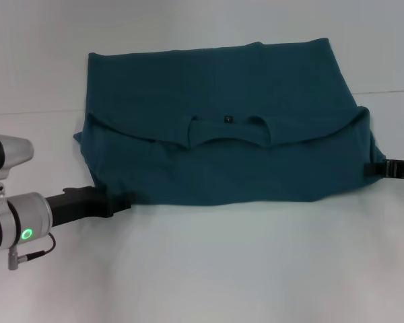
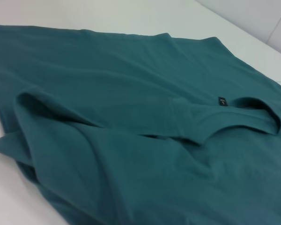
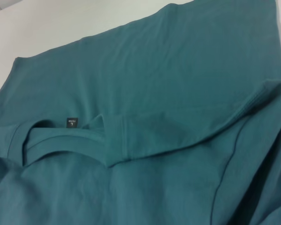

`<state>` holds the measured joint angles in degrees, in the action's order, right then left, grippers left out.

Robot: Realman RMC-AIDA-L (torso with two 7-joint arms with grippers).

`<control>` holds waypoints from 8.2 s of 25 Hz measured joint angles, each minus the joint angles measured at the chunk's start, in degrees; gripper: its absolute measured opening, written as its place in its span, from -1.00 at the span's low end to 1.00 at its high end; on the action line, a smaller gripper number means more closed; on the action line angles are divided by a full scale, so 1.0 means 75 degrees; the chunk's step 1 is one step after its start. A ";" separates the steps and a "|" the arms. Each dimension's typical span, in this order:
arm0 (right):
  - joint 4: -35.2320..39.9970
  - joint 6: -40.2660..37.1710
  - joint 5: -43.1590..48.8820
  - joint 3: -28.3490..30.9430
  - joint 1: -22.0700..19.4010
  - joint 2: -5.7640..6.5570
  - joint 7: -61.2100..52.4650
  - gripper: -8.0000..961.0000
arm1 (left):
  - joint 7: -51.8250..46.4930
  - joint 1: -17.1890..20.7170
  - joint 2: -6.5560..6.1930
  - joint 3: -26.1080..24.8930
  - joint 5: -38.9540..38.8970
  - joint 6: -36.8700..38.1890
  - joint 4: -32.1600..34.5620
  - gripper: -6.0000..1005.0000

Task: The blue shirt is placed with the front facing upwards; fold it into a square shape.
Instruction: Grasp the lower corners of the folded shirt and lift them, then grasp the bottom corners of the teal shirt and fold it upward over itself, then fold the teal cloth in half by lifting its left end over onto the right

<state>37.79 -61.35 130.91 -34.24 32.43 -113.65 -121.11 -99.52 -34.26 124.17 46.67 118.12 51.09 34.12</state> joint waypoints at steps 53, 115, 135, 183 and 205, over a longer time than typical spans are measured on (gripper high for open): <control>0.1290 -0.1886 -0.0482 0.0167 -0.1494 -0.0139 0.0993 -0.93 | -0.0813 0.1408 -0.0045 -0.0326 0.0573 0.3209 0.2407 -0.96; -0.0099 -0.1623 0.0319 0.3213 0.0041 -0.0030 0.4320 -0.92 | -0.1118 -0.0659 -0.0453 -0.2383 0.1780 0.3477 0.0846 -0.96; -0.1465 0.2391 -0.0766 0.2288 0.1400 -0.0257 0.5514 -0.92 | -0.0990 -0.2000 -0.0181 -0.1833 0.1780 -0.0989 -0.0431 -0.96; -0.2008 0.3867 -0.1353 0.1509 0.1853 -0.0173 0.5654 -0.93 | -0.0988 -0.1971 -0.0073 -0.1851 0.1381 -0.2234 -0.0633 -0.79; -0.1774 0.4055 -0.1656 0.1369 0.1712 -0.0259 0.5648 -0.79 | -0.1499 -0.1779 -0.0056 -0.1887 0.1236 -0.2487 -0.0480 -0.48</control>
<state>24.49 -30.94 118.49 -23.97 45.27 -115.60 -78.75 -110.76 -47.60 123.75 32.51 127.39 32.43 30.52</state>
